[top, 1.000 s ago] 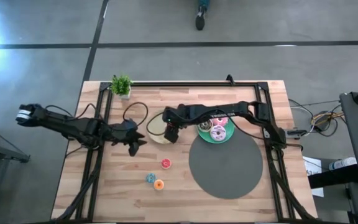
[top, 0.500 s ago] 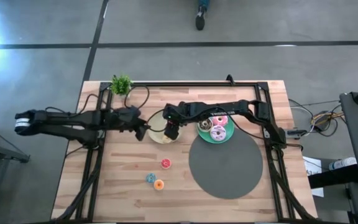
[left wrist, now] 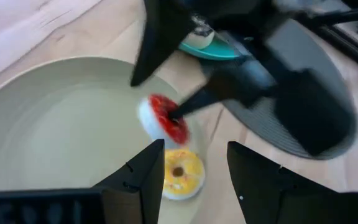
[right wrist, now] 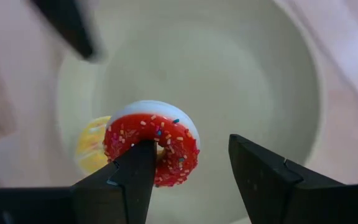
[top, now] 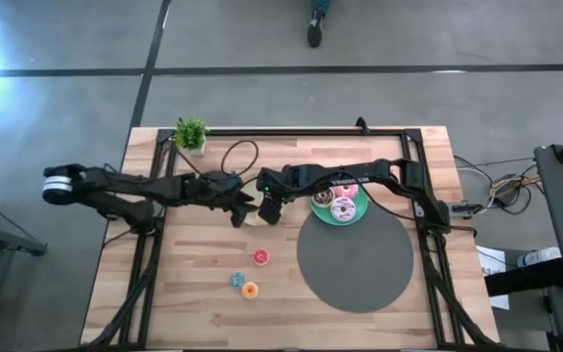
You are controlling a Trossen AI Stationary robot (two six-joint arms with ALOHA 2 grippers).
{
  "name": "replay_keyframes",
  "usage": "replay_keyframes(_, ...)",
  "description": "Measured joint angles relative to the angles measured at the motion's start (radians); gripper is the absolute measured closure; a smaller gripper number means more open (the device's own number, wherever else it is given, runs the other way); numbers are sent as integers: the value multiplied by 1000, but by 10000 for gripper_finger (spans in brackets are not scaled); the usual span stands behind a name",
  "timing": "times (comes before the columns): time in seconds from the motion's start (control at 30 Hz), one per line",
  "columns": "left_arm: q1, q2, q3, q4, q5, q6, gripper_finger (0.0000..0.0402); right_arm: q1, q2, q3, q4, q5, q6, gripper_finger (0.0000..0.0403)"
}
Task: Pick & Place donuts
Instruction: Put the small red donut on the white plate
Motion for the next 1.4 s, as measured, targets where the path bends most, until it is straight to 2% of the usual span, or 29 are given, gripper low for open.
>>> replay_keyframes(0.3,7,146,1,148,-6,18,253,1,-7,8,15,-50,8,209)
replay_keyframes(0.53,31,242,2,151,-17,6,253,-1,-14,29,-71,-49,-8,209)
replay_keyframes(0.67,34,245,2,145,-17,-15,253,-1,-14,29,-120,-49,-12,209)
replay_keyframes(0.8,34,167,2,103,-17,-15,253,4,-44,29,-108,-31,-20,209)
replay_keyframes(0.9,33,61,2,-41,-6,-8,253,9,-89,29,-122,-31,-64,209)
replay_keyframes(1.03,0,-97,-11,-258,32,0,253,50,-131,25,-139,-127,-214,209)
replay_keyframes(1.1,-28,-169,-34,-298,82,17,253,90,-132,18,-146,-181,-313,209)
replay_keyframes(1.2,-75,-247,-77,-297,156,4,253,153,-115,9,-139,-192,-452,209)
replay_keyframes(1.27,-101,-268,-98,-298,117,-27,253,182,-91,9,-124,-129,-466,209)
replay_keyframes(1.4,-110,-275,-113,-301,14,-89,253,178,-65,6,-114,233,-339,209)
